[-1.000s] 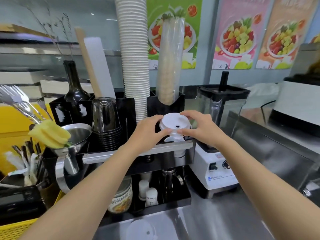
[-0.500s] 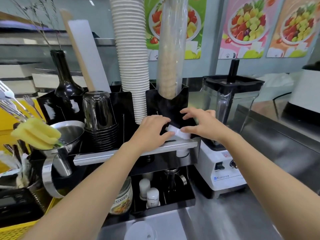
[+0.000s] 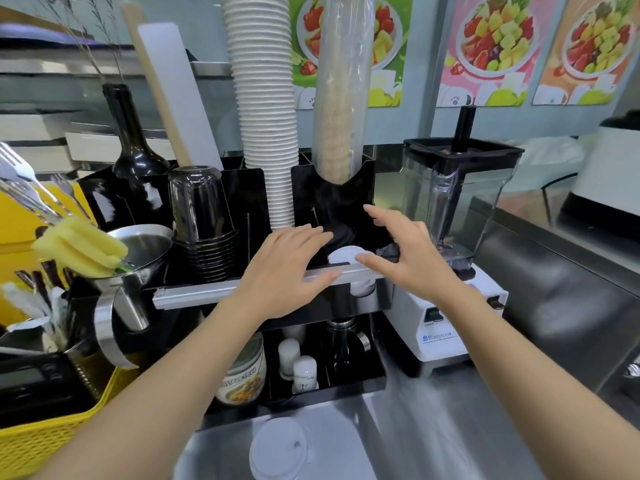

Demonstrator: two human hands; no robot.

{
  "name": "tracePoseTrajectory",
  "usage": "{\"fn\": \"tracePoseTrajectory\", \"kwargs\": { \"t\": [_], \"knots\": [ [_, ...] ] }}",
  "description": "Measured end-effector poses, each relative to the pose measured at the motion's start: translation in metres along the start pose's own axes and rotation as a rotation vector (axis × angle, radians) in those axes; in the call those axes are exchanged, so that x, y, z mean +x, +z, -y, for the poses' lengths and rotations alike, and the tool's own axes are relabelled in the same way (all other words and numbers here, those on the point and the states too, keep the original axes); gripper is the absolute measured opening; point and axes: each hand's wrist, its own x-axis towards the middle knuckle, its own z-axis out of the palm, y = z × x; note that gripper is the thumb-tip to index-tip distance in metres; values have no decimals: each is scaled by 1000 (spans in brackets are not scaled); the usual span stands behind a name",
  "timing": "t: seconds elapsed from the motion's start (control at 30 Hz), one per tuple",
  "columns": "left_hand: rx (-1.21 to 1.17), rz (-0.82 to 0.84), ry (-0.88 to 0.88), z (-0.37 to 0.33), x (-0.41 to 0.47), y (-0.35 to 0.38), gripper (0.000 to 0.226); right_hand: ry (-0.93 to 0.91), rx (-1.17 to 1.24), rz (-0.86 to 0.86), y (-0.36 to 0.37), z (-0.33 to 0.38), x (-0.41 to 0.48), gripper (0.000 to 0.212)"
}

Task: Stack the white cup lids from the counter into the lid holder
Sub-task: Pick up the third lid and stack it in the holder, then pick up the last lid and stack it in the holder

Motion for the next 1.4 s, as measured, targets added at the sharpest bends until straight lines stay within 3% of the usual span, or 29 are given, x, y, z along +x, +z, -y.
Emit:
{"fn": "tracePoseTrajectory", "kwargs": {
  "t": [0.2,0.37,0.6,0.77,0.97,1.17,1.4],
  "knots": [
    [-50,-116,-13,6,-30,-4,60,-87,31,-126,16,5,-31,68],
    [-131,-99,-85,7,-93,18,58,-68,30,71,69,13,-82,64],
    [-202,107,-283,27,-156,68,65,60,-1,384,146,8,-126,73],
    [-297,360,-461,39,-186,102,97,220,5,617,186,-1,-145,90],
    [-371,538,-578,45,-211,128,86,223,-40,711,206,1,-155,85],
    [-506,440,-702,36,-216,124,86,274,44,669,198,11,-150,80],
    [-527,254,-562,12,-192,70,73,128,77,532,152,27,-129,74]
  ]
}}
